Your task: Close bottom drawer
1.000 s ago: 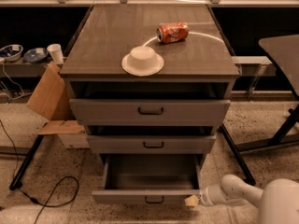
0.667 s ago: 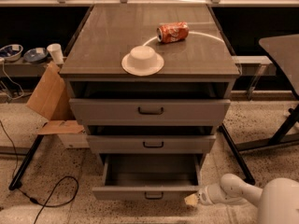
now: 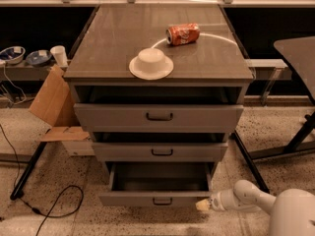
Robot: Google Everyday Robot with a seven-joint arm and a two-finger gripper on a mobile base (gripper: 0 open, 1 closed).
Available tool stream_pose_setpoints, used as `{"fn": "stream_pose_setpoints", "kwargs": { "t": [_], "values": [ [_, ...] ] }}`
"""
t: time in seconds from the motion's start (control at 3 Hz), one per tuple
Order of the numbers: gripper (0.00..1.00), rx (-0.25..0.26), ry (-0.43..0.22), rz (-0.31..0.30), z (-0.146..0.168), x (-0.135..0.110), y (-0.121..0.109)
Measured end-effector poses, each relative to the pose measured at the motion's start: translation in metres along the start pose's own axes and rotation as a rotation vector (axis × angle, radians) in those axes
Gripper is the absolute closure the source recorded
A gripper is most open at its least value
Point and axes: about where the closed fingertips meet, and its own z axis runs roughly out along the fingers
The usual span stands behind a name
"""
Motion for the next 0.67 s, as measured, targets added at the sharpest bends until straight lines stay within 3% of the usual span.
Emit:
{"fn": "stream_pose_setpoints", "kwargs": {
  "t": [0.33, 0.67],
  "values": [
    [1.00, 0.003, -0.041, 0.030, -0.0014, -0.0208, -0.0130],
    [1.00, 0.003, -0.041, 0.030, -0.0014, -0.0209, -0.0130]
  ]
}}
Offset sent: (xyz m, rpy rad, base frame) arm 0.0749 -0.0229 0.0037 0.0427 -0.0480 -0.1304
